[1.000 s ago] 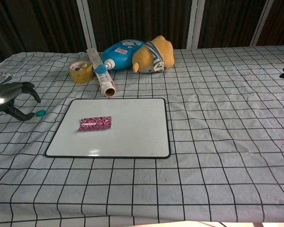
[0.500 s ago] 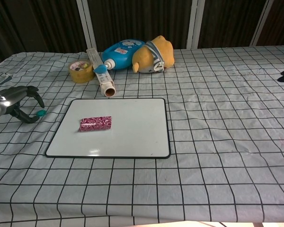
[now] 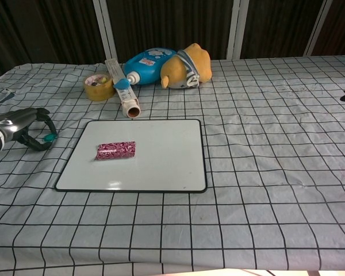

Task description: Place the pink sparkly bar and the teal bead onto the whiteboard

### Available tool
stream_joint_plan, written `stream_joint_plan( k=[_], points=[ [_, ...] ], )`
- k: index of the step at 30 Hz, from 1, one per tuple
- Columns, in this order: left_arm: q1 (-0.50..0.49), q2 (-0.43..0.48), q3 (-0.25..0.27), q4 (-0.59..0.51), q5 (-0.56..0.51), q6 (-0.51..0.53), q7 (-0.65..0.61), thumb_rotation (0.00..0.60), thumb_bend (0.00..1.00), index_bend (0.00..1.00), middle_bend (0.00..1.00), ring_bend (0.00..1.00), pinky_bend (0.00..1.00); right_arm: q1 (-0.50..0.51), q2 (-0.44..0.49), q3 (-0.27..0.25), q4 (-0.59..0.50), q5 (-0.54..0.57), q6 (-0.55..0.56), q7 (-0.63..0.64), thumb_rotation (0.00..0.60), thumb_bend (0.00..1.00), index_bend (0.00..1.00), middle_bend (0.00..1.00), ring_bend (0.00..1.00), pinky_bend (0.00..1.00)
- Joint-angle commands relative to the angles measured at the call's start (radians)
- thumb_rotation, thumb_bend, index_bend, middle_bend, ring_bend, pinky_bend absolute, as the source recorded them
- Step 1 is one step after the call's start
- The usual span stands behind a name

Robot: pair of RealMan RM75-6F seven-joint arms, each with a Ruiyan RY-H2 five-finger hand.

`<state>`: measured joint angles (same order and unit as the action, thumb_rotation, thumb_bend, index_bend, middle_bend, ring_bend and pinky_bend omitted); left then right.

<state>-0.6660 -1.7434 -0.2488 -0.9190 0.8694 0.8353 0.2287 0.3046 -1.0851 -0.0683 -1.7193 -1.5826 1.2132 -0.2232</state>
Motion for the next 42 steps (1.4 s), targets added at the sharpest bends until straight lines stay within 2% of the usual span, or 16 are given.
stream_joint_plan(
  k=[1, 13, 20, 26, 33, 37, 42],
  points=[
    [0.0, -0.003, -0.003, 0.008, 0.005, -0.001, -0.003, 0.6, 0.36, 0.44, 0.03, 0.0, 0.0, -0.001, 0.001, 0.001, 0.0, 0.001, -0.001, 0.001, 0.6, 0.25, 0.0, 0.0, 0.0, 0.03],
    [0.007, 0.0, -0.012, 0.022, 0.007, -0.013, -0.007, 0.6, 0.36, 0.51, 0.05, 0.0, 0.0, -0.003, -0.003, 0.005, -0.002, 0.006, -0.016, -0.008, 0.6, 0.25, 0.0, 0.0, 0.0, 0.03],
    [0.02, 0.022, -0.015, -0.015, 0.025, 0.008, -0.013, 0.6, 0.36, 0.54, 0.06, 0.0, 0.0, -0.003, -0.007, 0.009, -0.002, 0.008, -0.021, -0.012, 0.6, 0.25, 0.0, 0.0, 0.0, 0.03],
    [0.041, 0.08, -0.012, -0.157, 0.052, 0.075, 0.012, 0.6, 0.36, 0.55, 0.06, 0.0, 0.0, -0.001, -0.015, 0.011, -0.003, 0.004, -0.024, -0.013, 0.6, 0.25, 0.0, 0.0, 0.0, 0.03],
    [0.043, 0.134, -0.008, -0.411, 0.077, 0.156, 0.089, 0.6, 0.36, 0.55, 0.07, 0.0, 0.0, 0.006, -0.029, 0.011, 0.007, 0.001, -0.04, -0.007, 0.6, 0.25, 0.0, 0.0, 0.0, 0.03],
    [0.016, 0.127, -0.009, -0.514, 0.064, 0.172, 0.157, 0.6, 0.36, 0.55, 0.07, 0.0, 0.0, 0.008, -0.033, 0.009, 0.011, -0.006, -0.044, 0.002, 0.6, 0.25, 0.0, 0.0, 0.0, 0.03],
    [-0.029, 0.073, -0.011, -0.546, 0.036, 0.188, 0.237, 0.6, 0.36, 0.55, 0.07, 0.0, 0.0, 0.011, -0.034, 0.007, 0.019, -0.012, -0.047, 0.029, 0.6, 0.25, 0.0, 0.0, 0.0, 0.03]
  ],
)
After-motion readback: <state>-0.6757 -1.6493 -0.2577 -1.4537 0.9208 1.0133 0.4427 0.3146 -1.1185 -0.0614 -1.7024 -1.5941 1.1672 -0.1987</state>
